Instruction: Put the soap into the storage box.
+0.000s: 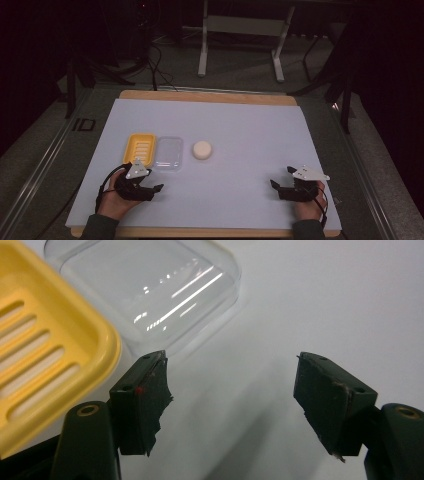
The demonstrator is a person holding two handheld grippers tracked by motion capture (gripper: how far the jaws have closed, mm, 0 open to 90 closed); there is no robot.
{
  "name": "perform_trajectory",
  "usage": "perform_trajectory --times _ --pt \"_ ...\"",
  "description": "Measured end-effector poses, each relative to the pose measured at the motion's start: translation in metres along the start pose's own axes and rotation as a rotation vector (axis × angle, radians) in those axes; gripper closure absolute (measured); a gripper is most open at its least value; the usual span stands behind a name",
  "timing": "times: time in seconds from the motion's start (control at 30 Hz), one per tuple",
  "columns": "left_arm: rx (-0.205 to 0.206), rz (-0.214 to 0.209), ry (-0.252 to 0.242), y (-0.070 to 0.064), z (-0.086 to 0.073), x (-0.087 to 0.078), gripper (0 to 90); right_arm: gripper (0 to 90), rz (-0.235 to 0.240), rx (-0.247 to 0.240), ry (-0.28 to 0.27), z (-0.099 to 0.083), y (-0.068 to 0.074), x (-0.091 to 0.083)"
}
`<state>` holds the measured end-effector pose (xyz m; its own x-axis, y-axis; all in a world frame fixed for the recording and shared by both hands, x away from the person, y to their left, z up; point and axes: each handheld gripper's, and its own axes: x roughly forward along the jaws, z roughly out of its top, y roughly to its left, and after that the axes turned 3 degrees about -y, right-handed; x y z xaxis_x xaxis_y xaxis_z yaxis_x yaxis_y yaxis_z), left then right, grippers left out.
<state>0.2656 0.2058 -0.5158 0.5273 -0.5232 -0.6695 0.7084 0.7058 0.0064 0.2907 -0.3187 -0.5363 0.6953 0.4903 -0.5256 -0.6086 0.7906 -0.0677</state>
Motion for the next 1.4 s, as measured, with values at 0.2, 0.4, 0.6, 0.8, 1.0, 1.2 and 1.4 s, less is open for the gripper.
perform_trajectory --times 0.2,0.4,0.6,0.8,1.0,1.2,1.4 --pt "0.037 0.0 0.007 0.0 0.012 0.0 30.5 15.0 0.002 0.004 -0.006 0.0 0.0 -0.001" --pt "0.066 -0.002 0.011 0.005 0.024 0.005 30.4 15.0 0.004 0.004 -0.009 0.0 0.0 -0.001" --pt "0.079 -0.016 0.011 0.01 0.034 0.011 29.8 15.0 0.006 0.004 -0.009 0.0 0.0 -0.001" --pt "0.072 -0.04 0.004 0.013 0.04 0.017 29.7 15.0 0.008 0.002 -0.006 0.0 -0.001 0.0" --pt "0.077 -0.048 -0.006 0.017 0.051 0.023 29.4 15.0 0.007 0.004 -0.006 0.0 0.0 -0.001" --pt "0.085 -0.054 -0.005 0.018 0.061 0.029 28.7 15.0 0.008 0.007 -0.011 0.0 -0.001 -0.001" --pt "0.101 -0.065 -0.001 0.02 0.069 0.034 28.5 15.0 0.008 0.008 -0.01 0.0 0.0 -0.002"
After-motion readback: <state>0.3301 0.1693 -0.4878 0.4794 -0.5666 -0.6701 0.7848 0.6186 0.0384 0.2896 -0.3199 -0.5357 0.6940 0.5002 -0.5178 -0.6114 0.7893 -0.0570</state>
